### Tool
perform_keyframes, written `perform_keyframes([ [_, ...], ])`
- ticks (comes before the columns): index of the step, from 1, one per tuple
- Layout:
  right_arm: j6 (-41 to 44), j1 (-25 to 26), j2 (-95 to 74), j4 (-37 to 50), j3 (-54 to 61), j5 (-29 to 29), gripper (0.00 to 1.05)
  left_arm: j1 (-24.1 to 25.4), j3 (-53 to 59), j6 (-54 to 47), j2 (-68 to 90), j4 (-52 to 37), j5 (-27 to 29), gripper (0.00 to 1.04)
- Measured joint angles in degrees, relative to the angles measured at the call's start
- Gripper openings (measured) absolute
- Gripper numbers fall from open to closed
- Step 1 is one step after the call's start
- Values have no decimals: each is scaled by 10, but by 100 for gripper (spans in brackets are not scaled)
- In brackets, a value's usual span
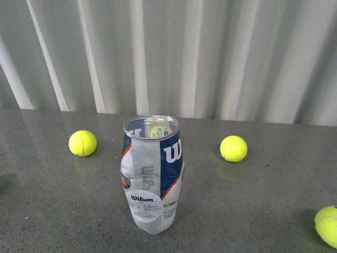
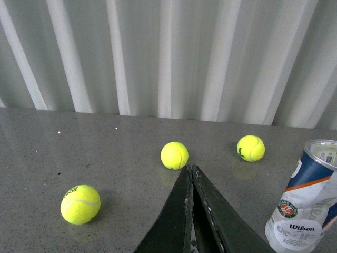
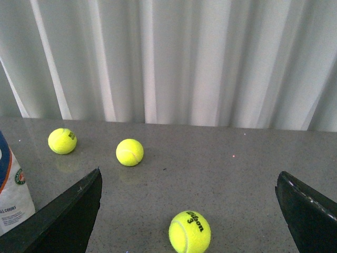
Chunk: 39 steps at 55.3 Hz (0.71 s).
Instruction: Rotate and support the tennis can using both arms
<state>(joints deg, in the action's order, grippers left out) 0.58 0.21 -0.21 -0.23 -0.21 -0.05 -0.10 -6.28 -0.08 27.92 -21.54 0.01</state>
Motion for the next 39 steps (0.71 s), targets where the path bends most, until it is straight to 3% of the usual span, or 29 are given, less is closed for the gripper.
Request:
perform_keyframes([
  [39,0,0,0,0,0,0,97,0,49,1,-146,79,0,4],
])
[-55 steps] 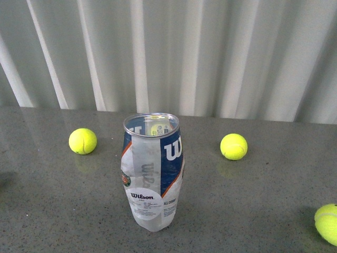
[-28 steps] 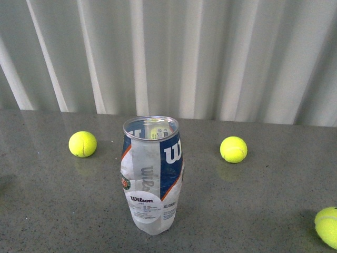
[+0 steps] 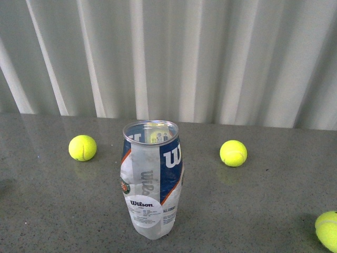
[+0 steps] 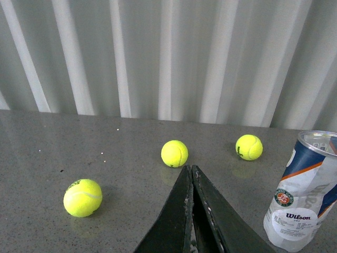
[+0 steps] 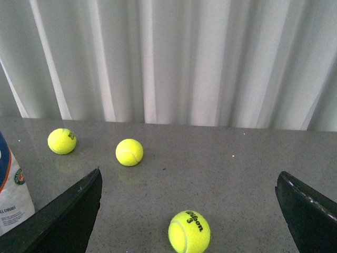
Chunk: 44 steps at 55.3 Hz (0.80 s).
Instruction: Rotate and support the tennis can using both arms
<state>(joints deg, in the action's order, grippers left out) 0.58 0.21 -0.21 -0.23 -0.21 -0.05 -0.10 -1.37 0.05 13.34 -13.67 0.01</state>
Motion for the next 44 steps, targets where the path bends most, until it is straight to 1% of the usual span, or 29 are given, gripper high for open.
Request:
perform_keyframes([
  [13,0,0,0,0,0,0,97,0,0,0,-34,35,0,4],
  [15,0,0,0,0,0,0,97,0,0,0,-52,54,0,4],
  [18,0,0,0,0,0,0,97,0,0,0,-98,119,0,4],
  [20,0,0,0,0,0,0,97,0,0,0,-113,131,0,4],
  [34,0,0,0,0,0,0,97,0,0,0,-131,136,0,4],
  [38,0,0,0,0,0,0,97,0,0,1,-131,136,0,15],
  [41,0,0,0,0,0,0,97,0,0,1,-131,136,0,26],
  [42,0,0,0,0,0,0,97,0,0,1,-131,136,0,27],
  [44,0,0,0,0,0,0,97,0,0,1,-131,136,0,34],
])
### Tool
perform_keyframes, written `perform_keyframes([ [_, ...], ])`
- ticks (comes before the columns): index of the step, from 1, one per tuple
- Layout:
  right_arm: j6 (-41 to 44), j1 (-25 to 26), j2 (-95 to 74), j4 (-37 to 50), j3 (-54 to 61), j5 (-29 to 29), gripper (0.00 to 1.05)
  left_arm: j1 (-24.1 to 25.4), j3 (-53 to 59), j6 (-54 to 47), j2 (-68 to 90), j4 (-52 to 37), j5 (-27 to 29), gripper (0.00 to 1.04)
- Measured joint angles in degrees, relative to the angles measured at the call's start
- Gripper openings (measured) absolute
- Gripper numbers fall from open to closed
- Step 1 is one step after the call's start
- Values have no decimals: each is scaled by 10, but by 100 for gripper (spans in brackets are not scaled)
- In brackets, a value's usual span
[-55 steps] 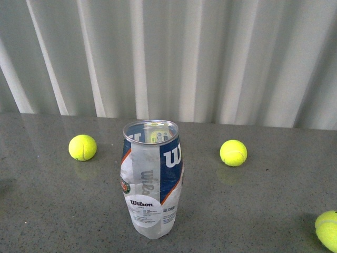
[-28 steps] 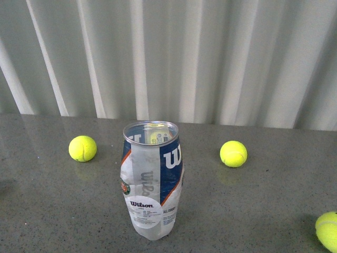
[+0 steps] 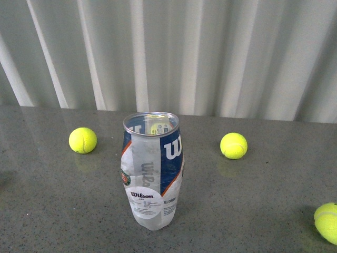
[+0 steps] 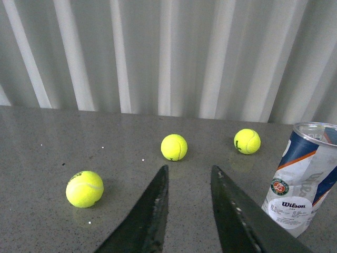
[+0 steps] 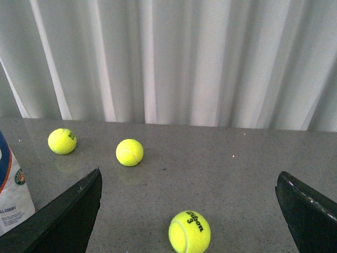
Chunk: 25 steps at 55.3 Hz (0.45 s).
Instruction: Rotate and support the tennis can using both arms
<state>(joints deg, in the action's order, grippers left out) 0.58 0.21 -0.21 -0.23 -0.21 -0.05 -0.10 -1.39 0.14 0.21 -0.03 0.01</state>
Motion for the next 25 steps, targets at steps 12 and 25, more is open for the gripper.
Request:
perform_keyframes([
  [12,0,0,0,0,0,0,97,0,0,0,0,0,0,72],
  [25,0,0,0,0,0,0,97,0,0,0,0,0,0,98],
])
